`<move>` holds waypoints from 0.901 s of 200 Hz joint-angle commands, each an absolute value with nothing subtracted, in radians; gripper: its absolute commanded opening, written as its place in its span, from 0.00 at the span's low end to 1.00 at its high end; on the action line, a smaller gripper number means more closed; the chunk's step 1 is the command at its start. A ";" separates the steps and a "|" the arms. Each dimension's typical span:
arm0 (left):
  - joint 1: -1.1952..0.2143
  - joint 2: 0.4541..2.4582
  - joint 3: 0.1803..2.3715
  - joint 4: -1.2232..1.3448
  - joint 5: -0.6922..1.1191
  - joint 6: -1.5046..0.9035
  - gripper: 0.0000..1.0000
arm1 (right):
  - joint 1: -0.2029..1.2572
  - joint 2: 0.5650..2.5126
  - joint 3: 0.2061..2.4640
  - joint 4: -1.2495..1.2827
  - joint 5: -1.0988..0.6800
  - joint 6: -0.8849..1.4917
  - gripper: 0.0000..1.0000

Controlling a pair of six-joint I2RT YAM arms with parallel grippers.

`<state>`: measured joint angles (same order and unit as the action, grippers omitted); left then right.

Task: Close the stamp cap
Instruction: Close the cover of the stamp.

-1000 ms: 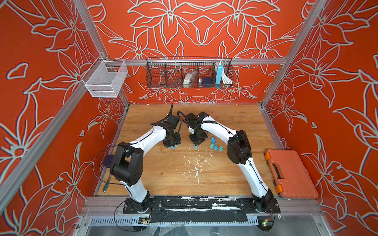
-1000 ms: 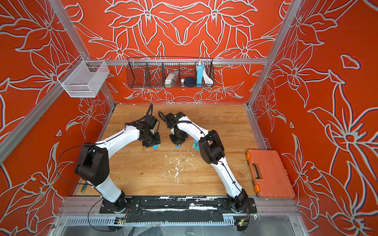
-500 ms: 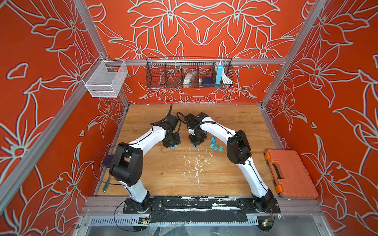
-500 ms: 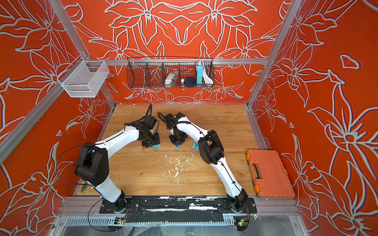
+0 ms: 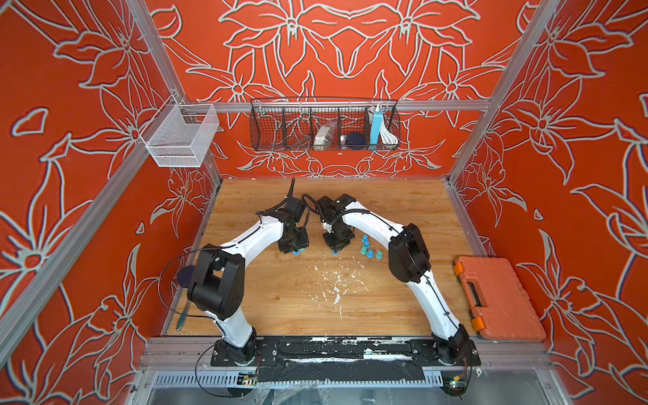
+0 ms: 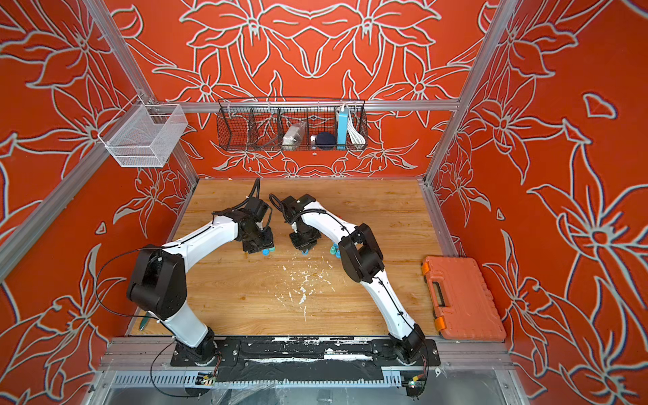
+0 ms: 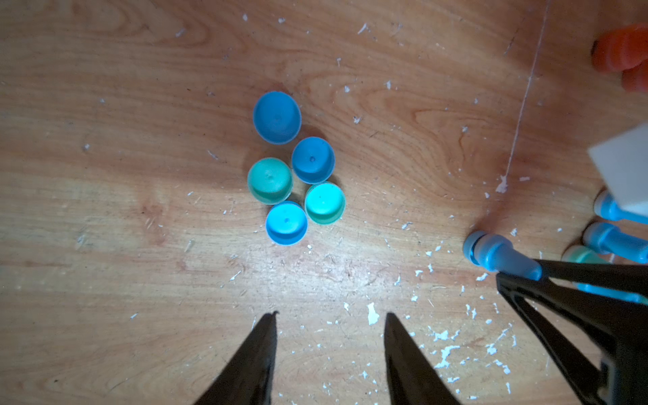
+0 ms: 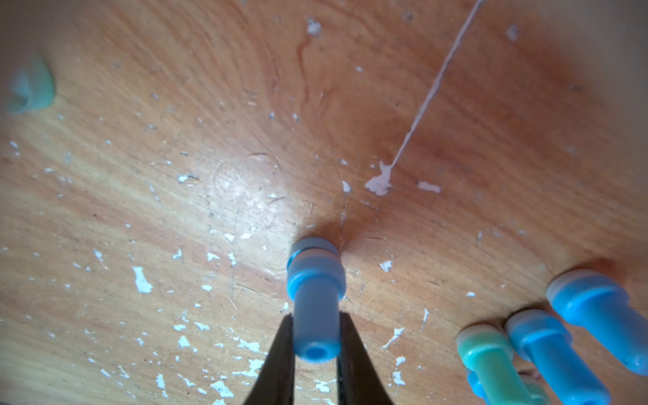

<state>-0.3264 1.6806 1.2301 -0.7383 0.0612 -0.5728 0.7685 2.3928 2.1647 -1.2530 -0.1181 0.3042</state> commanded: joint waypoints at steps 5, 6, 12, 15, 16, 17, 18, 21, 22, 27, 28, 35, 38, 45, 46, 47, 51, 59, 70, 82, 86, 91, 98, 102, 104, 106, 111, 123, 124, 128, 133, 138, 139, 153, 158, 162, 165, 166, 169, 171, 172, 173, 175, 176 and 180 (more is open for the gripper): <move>-0.319 1.656 1.227 -0.739 0.050 -0.566 0.50 | 0.793 2.395 2.146 -1.283 -0.092 0.310 0.15; -0.319 1.656 1.227 -0.739 0.050 -0.566 0.50 | 0.794 2.396 2.147 -1.283 -0.092 0.310 0.15; -0.319 1.655 1.227 -0.739 0.051 -0.565 0.50 | 0.799 2.395 2.145 -1.285 -0.091 0.310 0.15; -0.319 1.655 1.227 -0.739 0.051 -0.566 0.50 | 0.801 2.395 2.145 -1.285 -0.091 0.310 0.15; -0.319 1.655 1.227 -0.739 0.051 -0.566 0.50 | 0.801 2.395 2.144 -1.285 -0.091 0.310 0.15; -0.319 1.655 1.226 -0.739 0.051 -0.566 0.50 | 0.802 2.395 2.143 -1.286 -0.091 0.310 0.15; -0.319 1.657 1.226 -0.739 0.051 -0.566 0.50 | 0.802 2.394 2.141 -1.285 -0.091 0.311 0.15; -0.319 1.656 1.226 -0.738 0.051 -0.566 0.50 | 0.804 2.393 2.140 -1.284 -0.091 0.311 0.15; -0.319 1.656 1.226 -0.738 0.051 -0.567 0.50 | 0.804 2.392 2.139 -1.283 -0.092 0.311 0.15; -0.319 1.657 1.226 -0.738 0.052 -0.566 0.50 | 0.806 2.392 2.136 -1.283 -0.092 0.313 0.15; -0.319 1.657 1.226 -0.738 0.052 -0.567 0.50 | 0.806 2.391 2.134 -1.283 -0.091 0.313 0.15; -0.319 1.656 1.224 -0.738 0.052 -0.567 0.50 | 0.807 2.387 2.129 -1.281 -0.091 0.314 0.15; -0.319 1.655 1.223 -0.738 0.053 -0.568 0.50 | 0.809 2.385 2.128 -1.280 -0.091 0.316 0.15; -0.319 1.654 1.221 -0.736 0.054 -0.569 0.50 | 0.810 2.381 2.123 -1.277 -0.091 0.316 0.15; -0.318 1.655 1.221 -0.736 0.054 -0.569 0.50 | 0.810 2.380 2.122 -1.277 -0.091 0.316 0.15; -0.319 1.653 1.221 -0.736 0.054 -0.568 0.50 | 0.811 2.379 2.121 -1.276 -0.091 0.316 0.15; -0.319 1.654 1.221 -0.735 0.054 -0.569 0.50 | 0.812 2.377 2.120 -1.275 -0.089 0.317 0.15; -0.318 1.654 1.220 -0.735 0.055 -0.570 0.50 | 0.813 2.375 2.119 -1.276 -0.088 0.318 0.15; -0.319 1.654 1.220 -0.735 0.055 -0.569 0.50 | 0.813 2.373 2.121 -1.280 -0.088 0.316 0.15; -0.319 1.652 1.220 -0.735 0.054 -0.569 0.50 | 0.814 2.373 2.121 -1.282 -0.086 0.316 0.15; -0.319 1.652 1.220 -0.734 0.055 -0.568 0.50 | 0.814 2.372 2.119 -1.283 -0.085 0.316 0.15; -0.319 1.652 1.220 -0.735 0.055 -0.569 0.50 | 0.814 2.373 2.118 -1.284 -0.086 0.314 0.15; -0.318 1.652 1.221 -0.735 0.055 -0.568 0.50 | 0.813 2.375 2.118 -1.286 -0.087 0.314 0.15; -0.319 1.652 1.221 -0.735 0.055 -0.568 0.50 | 0.813 2.377 2.119 -1.287 -0.088 0.314 0.15; -0.319 1.652 1.221 -0.735 0.054 -0.569 0.50 | 0.812 2.379 2.119 -1.288 -0.090 0.314 0.16; -0.318 1.652 1.221 -0.735 0.055 -0.568 0.50 | 0.813 2.380 2.121 -1.289 -0.090 0.314 0.16; -0.318 1.652 1.222 -0.735 0.055 -0.569 0.50 | 0.813 2.387 2.125 -1.295 -0.093 0.316 0.16; -0.317 1.652 1.223 -0.735 0.055 -0.567 0.50 | 0.810 2.409 2.154 -1.318 -0.098 0.315 0.16; -0.317 1.652 1.223 -0.735 0.055 -0.567 0.50 | 0.810 2.411 2.157 -1.321 -0.098 0.315 0.16; -0.318 1.652 1.224 -0.736 0.055 -0.566 0.50 | 0.811 2.420 2.167 -1.330 -0.098 0.313 0.16; -0.318 1.652 1.224 -0.736 0.055 -0.566 0.50 | 0.810 2.431 2.180 -1.340 -0.098 0.313 0.16; -0.318 1.653 1.224 -0.736 0.054 -0.567 0.50 | 0.809 2.444 2.196 -1.348 -0.100 0.312 0.16; -0.318 1.652 1.224 -0.736 0.054 -0.566 0.50 | 0.808 2.448 2.199 -1.350 -0.100 0.312 0.16; -0.318 1.654 1.224 -0.738 0.055 -0.563 0.50 | 0.805 2.490 2.255 -1.382 -0.104 0.306 0.16; -0.318 1.654 1.224 -0.739 0.055 -0.563 0.50 | 0.803 2.505 2.280 -1.396 -0.103 0.303 0.16; -0.318 1.654 1.224 -0.739 0.055 -0.563 0.50 | 0.802 2.520 2.302 -1.408 -0.101 0.302 0.16; -0.318 1.654 1.224 -0.739 0.055 -0.563 0.50 | 0.801 2.530 2.318 -1.416 -0.100 0.299 0.16; -0.318 1.654 1.223 -0.739 0.055 -0.563 0.50 | 0.802 2.533 2.323 -1.420 -0.100 0.299 0.17; -0.318 1.653 1.224 -0.740 0.055 -0.562 0.50 | 0.801 2.543 2.339 -1.426 -0.099 0.298 0.16; -0.317 1.653 1.224 -0.739 0.055 -0.562 0.50 | 0.802 2.550 2.350 -1.432 -0.098 0.296 0.16; -0.317 1.653 1.224 -0.739 0.055 -0.562 0.50 | 0.802 2.553 2.355 -1.433 -0.097 0.296 0.16; -0.317 1.653 1.224 -0.740 0.055 -0.562 0.50 | 0.802 2.555 2.359 -1.436 -0.098 0.296 0.17; -0.318 1.652 1.224 -0.740 0.055 -0.562 0.50 | 0.801 2.560 2.367 -1.440 -0.096 0.295 0.16; -0.318 1.652 1.224 -0.740 0.054 -0.562 0.50 | 0.801 2.563 2.372 -1.443 -0.095 0.295 0.17; -0.318 1.651 1.224 -0.741 0.055 -0.560 0.50 | 0.801 2.573 2.389 -1.449 -0.092 0.295 0.17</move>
<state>-0.3260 1.6802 1.2301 -0.7307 0.0616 -0.5724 0.8047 2.4786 2.3016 -1.3724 -0.0982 0.3016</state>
